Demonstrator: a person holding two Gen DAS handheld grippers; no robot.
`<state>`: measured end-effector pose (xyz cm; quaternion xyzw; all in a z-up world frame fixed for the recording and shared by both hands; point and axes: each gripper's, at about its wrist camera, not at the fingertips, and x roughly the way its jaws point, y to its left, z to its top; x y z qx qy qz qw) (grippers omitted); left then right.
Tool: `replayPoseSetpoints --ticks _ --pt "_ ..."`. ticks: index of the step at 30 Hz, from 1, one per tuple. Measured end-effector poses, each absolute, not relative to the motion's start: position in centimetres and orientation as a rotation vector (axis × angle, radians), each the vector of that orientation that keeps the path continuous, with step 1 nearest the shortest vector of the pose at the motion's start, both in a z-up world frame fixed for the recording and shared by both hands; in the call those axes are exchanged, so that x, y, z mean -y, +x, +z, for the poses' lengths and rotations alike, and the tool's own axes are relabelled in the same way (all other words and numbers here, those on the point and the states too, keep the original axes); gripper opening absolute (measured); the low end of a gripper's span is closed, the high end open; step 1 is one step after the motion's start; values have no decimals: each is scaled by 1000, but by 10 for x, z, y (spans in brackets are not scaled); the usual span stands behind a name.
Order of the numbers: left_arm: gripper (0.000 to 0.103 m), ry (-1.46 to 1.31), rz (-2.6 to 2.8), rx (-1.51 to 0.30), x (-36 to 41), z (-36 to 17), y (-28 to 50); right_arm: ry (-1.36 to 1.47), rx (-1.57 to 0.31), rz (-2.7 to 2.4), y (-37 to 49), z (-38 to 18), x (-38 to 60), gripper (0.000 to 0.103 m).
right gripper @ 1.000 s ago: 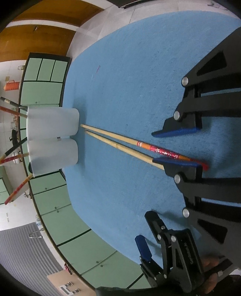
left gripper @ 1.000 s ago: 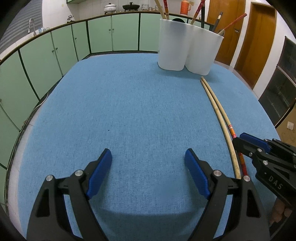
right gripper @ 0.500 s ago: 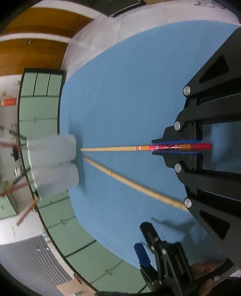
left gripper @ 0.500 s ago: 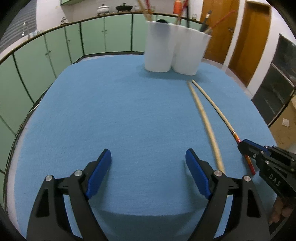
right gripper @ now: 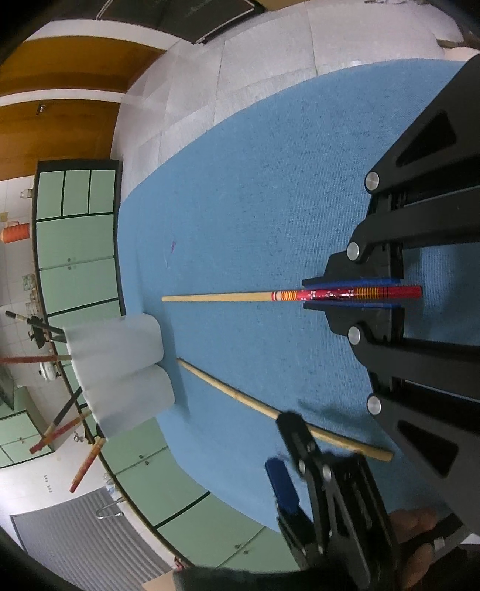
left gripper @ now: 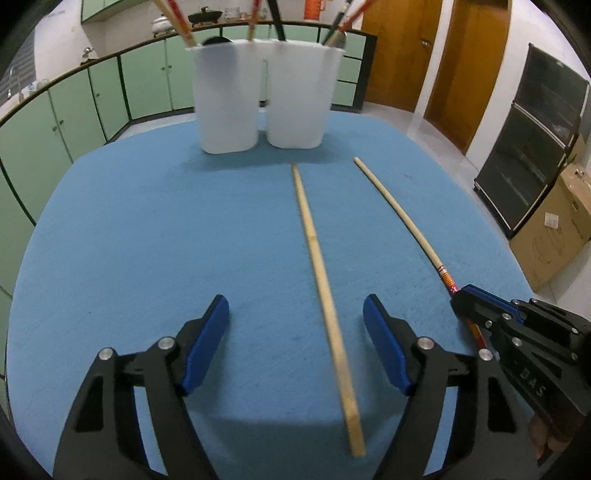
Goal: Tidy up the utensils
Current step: 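Grasp a red-tipped chopstick with the right tool while the left tool grasps a plain wooden chopstick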
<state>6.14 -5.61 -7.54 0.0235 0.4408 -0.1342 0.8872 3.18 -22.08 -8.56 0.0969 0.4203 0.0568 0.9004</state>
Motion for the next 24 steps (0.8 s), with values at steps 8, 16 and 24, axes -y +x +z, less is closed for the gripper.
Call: replayPoseSetpoints --ticks 8,16,24 --pt "20 68 -232 -907 52 -78 64 215 -870 134 32 -87 224 6" --pt "6 70 -190 -906 37 -77 59 195 -870 145 32 -86 219 6" --pt "6 7 -97 -907 7 -76 63 159 -876 179 40 -85 203 6"
